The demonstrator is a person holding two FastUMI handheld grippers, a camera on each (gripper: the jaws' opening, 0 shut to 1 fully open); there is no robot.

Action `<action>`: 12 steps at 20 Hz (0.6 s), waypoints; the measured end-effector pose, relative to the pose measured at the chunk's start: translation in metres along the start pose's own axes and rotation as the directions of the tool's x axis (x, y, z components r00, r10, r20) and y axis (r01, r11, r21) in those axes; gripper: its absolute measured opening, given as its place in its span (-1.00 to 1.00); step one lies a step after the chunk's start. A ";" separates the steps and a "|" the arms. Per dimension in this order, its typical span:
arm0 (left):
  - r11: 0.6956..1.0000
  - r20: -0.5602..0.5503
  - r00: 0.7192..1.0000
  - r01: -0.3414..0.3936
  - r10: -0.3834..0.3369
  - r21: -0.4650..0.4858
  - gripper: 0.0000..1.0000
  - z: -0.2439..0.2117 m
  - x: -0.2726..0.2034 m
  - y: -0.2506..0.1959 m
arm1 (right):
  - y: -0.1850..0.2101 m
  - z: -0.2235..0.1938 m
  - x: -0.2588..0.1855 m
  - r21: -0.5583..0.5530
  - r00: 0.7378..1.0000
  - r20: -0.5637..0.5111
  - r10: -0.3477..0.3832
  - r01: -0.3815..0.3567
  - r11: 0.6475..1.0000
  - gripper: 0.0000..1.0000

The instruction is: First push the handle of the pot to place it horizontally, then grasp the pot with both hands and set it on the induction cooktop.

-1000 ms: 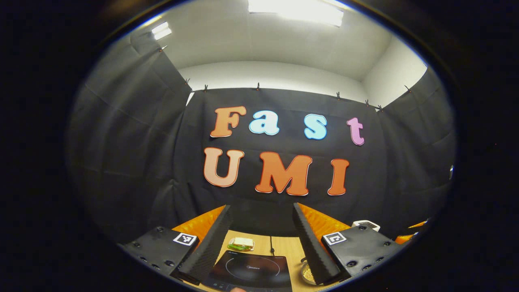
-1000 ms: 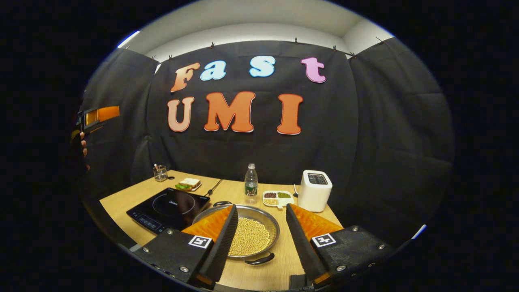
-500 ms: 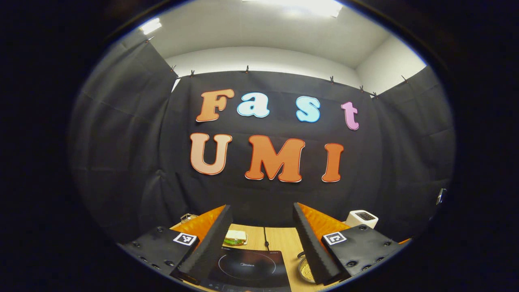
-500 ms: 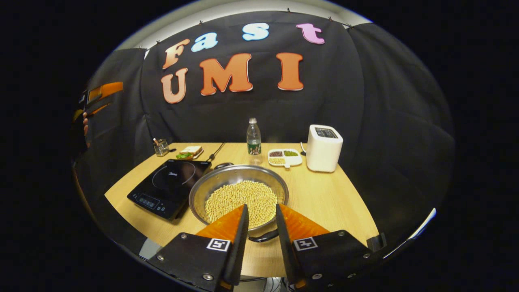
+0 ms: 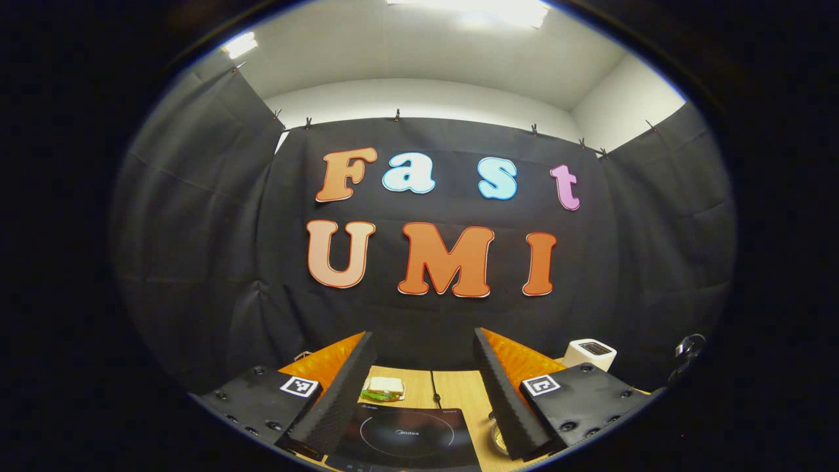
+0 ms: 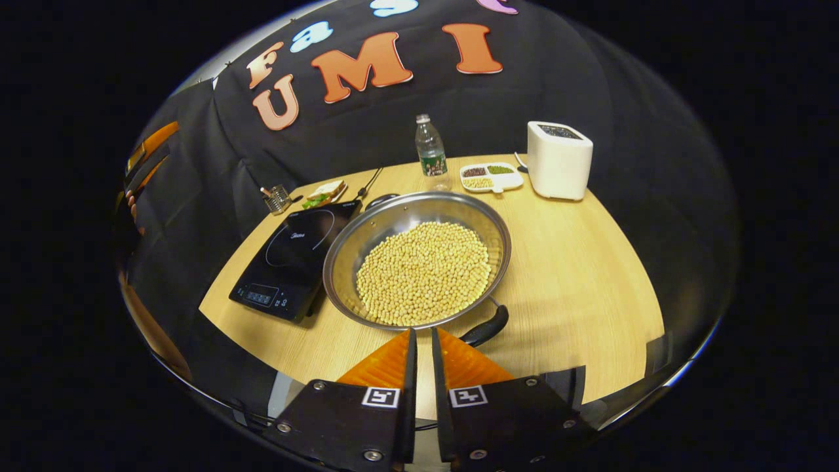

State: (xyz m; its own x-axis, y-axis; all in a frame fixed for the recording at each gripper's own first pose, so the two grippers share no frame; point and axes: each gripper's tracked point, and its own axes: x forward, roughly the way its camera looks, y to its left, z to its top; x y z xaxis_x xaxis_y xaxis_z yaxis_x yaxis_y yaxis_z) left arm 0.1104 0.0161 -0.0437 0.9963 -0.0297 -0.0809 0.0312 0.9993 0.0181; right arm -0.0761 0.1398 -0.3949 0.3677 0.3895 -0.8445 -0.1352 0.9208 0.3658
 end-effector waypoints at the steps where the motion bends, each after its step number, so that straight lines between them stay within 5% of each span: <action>1: 1.000 0.003 1.000 -0.006 0.006 0.005 0.96 0.000 0.001 0.003 | -0.002 -0.005 0.006 0.011 0.999 -0.034 -0.003 0.003 1.000 -0.72; 6: 1.000 0.000 1.000 -0.011 0.011 -0.004 0.96 -0.005 0.001 0.008 | 0.017 -0.025 0.025 0.076 0.983 -0.163 0.088 -0.077 0.994 -0.82; 12: 1.000 0.014 1.000 -0.017 0.017 -0.006 0.96 -0.004 -0.001 0.019 | 0.013 -0.043 0.055 0.217 0.956 -0.276 0.098 -0.038 0.976 -0.82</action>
State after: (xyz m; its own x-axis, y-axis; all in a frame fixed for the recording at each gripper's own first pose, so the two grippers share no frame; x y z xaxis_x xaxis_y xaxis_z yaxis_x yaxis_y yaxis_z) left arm 0.1100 0.0352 -0.0473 0.9977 -0.0132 -0.0663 0.0141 0.9998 0.0134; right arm -0.0971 0.1744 -0.4533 0.0844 0.4686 -0.8794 0.0535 0.8791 0.4736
